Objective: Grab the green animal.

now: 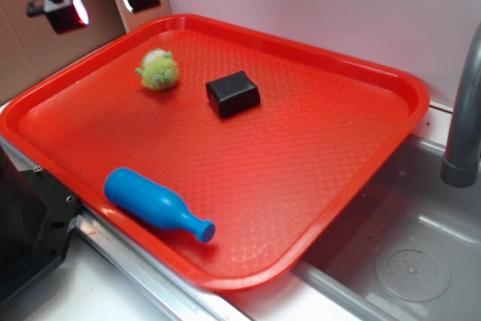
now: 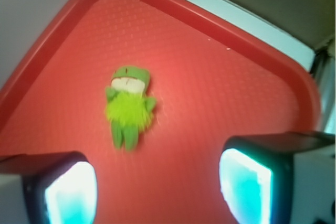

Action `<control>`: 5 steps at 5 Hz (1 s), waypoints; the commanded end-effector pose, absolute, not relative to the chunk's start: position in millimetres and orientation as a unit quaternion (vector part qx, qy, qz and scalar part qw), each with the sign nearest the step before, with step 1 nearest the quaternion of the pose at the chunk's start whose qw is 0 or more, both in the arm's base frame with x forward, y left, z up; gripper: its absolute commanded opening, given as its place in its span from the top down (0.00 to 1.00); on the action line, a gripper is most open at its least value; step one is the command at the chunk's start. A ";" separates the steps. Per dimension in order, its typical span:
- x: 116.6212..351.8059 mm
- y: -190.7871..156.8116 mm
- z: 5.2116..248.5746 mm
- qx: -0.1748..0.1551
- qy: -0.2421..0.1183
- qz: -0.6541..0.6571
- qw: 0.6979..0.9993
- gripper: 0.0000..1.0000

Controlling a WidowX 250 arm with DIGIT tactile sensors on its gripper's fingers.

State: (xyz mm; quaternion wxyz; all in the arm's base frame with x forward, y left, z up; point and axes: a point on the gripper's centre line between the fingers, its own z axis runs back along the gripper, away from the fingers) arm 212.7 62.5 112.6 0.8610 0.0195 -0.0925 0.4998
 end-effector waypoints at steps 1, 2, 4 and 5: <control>236.3 81.6 76.1 -0.002 -0.092 0.535 0.840 0.00; 243.7 90.0 52.5 -0.011 -0.080 0.559 0.825 0.00; 246.7 97.5 31.0 -0.035 -0.080 0.580 0.810 0.00; 244.4 95.9 26.9 -0.035 -0.075 0.581 0.809 1.00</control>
